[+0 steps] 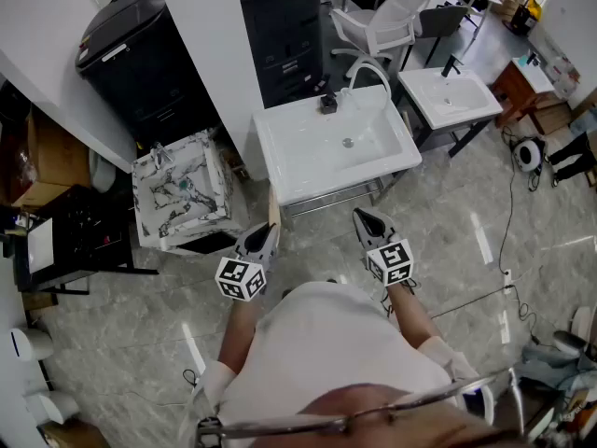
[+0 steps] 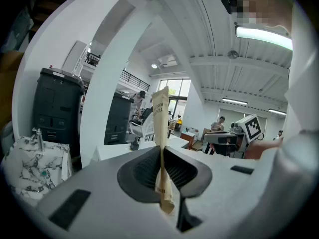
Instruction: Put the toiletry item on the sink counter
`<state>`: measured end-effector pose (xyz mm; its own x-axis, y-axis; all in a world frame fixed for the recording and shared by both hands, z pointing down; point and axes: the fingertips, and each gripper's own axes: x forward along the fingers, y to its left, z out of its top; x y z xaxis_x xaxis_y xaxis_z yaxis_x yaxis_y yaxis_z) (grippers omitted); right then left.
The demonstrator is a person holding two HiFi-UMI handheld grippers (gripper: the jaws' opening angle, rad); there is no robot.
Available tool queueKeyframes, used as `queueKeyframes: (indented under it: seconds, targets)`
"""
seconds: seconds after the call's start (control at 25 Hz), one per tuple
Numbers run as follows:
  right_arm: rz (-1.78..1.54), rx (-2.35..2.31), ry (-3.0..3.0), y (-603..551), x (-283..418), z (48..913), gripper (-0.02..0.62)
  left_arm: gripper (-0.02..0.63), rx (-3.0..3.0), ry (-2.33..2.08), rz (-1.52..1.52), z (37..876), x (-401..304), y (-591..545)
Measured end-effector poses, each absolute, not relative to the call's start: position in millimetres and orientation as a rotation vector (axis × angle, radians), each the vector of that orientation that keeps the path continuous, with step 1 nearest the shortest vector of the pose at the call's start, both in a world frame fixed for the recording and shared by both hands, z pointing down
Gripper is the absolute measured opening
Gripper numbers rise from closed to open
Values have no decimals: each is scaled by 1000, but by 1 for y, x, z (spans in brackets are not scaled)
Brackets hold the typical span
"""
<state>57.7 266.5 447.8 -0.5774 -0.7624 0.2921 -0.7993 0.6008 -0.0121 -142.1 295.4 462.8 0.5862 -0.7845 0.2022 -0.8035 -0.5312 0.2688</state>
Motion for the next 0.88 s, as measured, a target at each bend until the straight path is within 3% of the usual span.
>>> queueKeyframes:
  seconds: [0.88]
  targets:
    - [227, 1250, -2583, 265, 80, 449, 6, 31, 2462, -1318, 92, 461, -117, 301]
